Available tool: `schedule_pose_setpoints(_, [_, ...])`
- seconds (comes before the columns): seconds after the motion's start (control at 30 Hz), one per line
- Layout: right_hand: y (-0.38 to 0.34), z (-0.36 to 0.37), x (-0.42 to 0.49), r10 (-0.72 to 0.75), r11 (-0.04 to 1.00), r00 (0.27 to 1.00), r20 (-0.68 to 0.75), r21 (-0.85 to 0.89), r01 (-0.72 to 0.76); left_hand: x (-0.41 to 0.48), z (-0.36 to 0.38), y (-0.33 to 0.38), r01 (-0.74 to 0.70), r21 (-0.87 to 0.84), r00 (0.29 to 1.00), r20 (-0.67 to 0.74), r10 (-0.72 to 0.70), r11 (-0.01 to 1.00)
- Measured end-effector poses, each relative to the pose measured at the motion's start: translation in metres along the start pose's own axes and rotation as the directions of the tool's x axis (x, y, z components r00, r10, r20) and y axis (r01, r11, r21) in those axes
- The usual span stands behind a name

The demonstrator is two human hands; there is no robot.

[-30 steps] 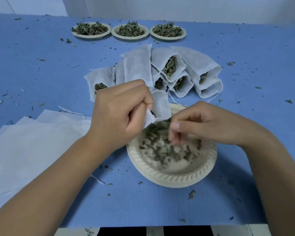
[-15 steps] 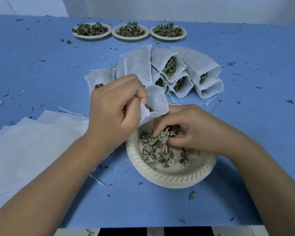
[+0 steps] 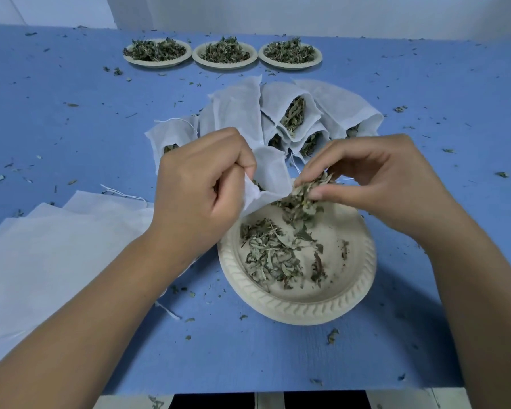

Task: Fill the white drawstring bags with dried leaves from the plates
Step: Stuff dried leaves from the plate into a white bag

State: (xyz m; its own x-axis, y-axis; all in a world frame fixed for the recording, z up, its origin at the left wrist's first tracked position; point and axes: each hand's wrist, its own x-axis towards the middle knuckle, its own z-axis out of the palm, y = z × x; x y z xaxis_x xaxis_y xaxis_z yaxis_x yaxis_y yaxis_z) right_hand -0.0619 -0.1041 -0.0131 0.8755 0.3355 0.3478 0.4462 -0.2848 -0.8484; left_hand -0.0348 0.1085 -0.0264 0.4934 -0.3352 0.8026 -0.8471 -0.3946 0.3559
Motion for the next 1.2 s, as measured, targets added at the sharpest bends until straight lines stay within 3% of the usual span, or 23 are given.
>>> schedule_pose_setpoints(0.17, [-0.003,0.012,0.002,-0.16,0.951,0.965,-0.206,0.229,0.207,-0.001,0.002,0.0,0.0,-0.003,0.998,0.069,0.0,1.0])
schedule_pose_setpoints(0.3, [0.001,0.032,0.002,-0.189,0.961,0.949,-0.251,0.153,0.232,-0.003,0.006,0.002,-0.013,0.004,0.996,0.092,0.012,1.0])
schedule_pose_setpoints(0.43, [0.007,0.04,0.001,-0.22,0.974,0.966,-0.133,-0.094,0.208,-0.004,0.007,0.003,-0.032,0.004,0.998,0.062,0.031,0.999])
schedule_pose_setpoints(0.53, [0.006,0.035,0.001,-0.262,0.954,0.964,-0.032,-0.156,0.254,-0.004,0.006,0.003,-0.039,0.011,0.999,0.035,0.039,0.999])
schedule_pose_setpoints(0.6, [0.004,0.03,0.0,-0.315,0.937,0.947,-0.065,-0.178,0.3,-0.003,0.006,0.004,-0.036,0.011,0.999,0.019,0.036,0.999])
schedule_pose_setpoints(0.7, [0.0,0.029,-0.001,-0.451,0.85,0.889,-0.076,-0.342,0.402,-0.003,0.005,0.004,-0.042,0.0,0.999,0.009,0.042,0.999])
schedule_pose_setpoints(0.8, [0.003,0.042,-0.002,-0.441,0.744,0.889,0.123,-0.504,0.439,-0.004,0.005,0.005,-0.074,-0.022,0.996,0.041,0.075,0.997])
schedule_pose_setpoints(0.9, [0.005,0.045,-0.001,-0.336,0.754,0.912,0.237,-0.512,0.411,-0.004,0.006,0.006,-0.099,-0.036,0.993,0.057,0.101,0.994])
schedule_pose_setpoints(1.07, [0.0,0.027,-0.005,-0.439,0.824,0.897,-0.059,-0.424,0.375,-0.002,0.003,0.005,-0.076,-0.031,0.997,0.003,0.076,0.997])
schedule_pose_setpoints(1.13, [-0.003,0.034,-0.004,-0.43,0.801,0.903,0.026,-0.45,0.394,-0.002,0.004,0.006,-0.09,-0.038,0.996,0.024,0.091,0.995])
schedule_pose_setpoints(1.2, [-0.003,0.045,-0.003,-0.359,0.788,0.911,0.205,-0.457,0.413,-0.004,0.005,0.006,-0.124,-0.028,0.99,0.065,0.125,0.992])
